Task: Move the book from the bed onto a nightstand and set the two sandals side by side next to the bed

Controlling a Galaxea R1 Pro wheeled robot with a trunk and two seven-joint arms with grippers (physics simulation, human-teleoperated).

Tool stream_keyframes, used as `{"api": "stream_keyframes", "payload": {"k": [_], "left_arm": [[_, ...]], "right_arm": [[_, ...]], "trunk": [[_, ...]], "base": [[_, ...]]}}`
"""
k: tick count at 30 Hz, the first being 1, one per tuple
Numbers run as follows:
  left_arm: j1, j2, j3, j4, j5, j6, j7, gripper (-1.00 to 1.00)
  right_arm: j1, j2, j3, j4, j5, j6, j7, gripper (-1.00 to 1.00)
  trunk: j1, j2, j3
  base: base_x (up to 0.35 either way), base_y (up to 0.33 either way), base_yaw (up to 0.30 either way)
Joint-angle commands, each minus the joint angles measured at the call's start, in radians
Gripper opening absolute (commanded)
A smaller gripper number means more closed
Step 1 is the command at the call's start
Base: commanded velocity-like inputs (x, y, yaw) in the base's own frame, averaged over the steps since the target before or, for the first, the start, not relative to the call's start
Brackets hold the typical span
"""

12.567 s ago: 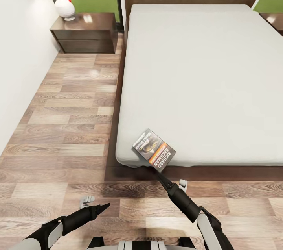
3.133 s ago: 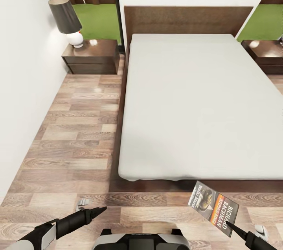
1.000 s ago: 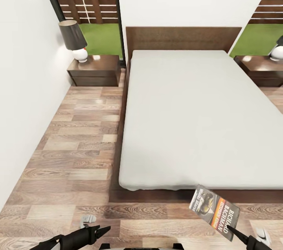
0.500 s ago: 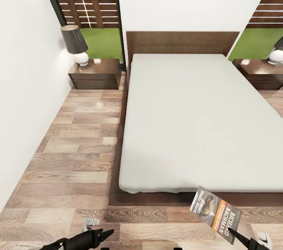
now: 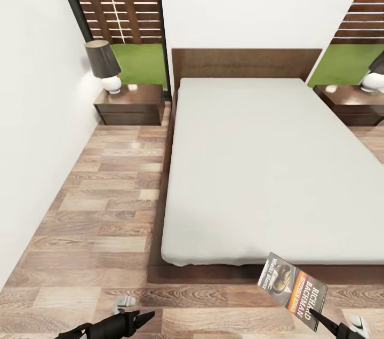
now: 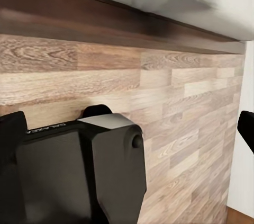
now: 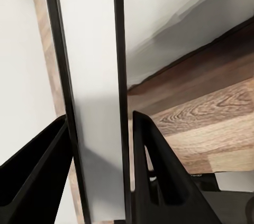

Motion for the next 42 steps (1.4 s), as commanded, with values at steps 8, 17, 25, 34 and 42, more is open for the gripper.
{"api": "stream_keyframes", "payload": {"k": [8,17,25,34,42], "left_arm": [[0.000,-0.006,0.005,0.001,-0.005,-0.007,-0.002,1.00],[0.000,-0.006,0.005,0.001,-0.005,-0.007,-0.002,1.00],[0.001,-0.010,0.005,0.001,-0.005,-0.007,-0.001,1.00],[0.001,-0.014,0.005,0.001,-0.005,-0.007,0.019,1.00],[0.001,-0.024,0.005,0.001,-0.005,-0.007,0.066,1.00]], "right_arm": [[0.000,-0.001,0.001,0.000,-0.007,0.011,0.003,-1.00],[0.000,0.000,0.001,0.001,-0.007,0.010,0.001,-1.00],[0.000,0.000,0.001,0.001,-0.007,0.010,0.001,-1.00],[0.000,0.001,0.002,0.001,-0.006,0.010,0.002,-1.00],[0.000,0.001,0.002,0.000,-0.006,0.010,0.002,-1.00]], "trunk": [[0.001,-0.002,0.012],[0.001,-0.002,0.026],[0.001,-0.002,0.039],[0.001,-0.002,0.054],[0.001,-0.002,0.067]], "base": [[0.000,0.000,0.000],[0.000,0.000,0.000],[0.000,0.000,0.000],[0.000,0.000,0.000],[0.000,0.000,0.000]]}}
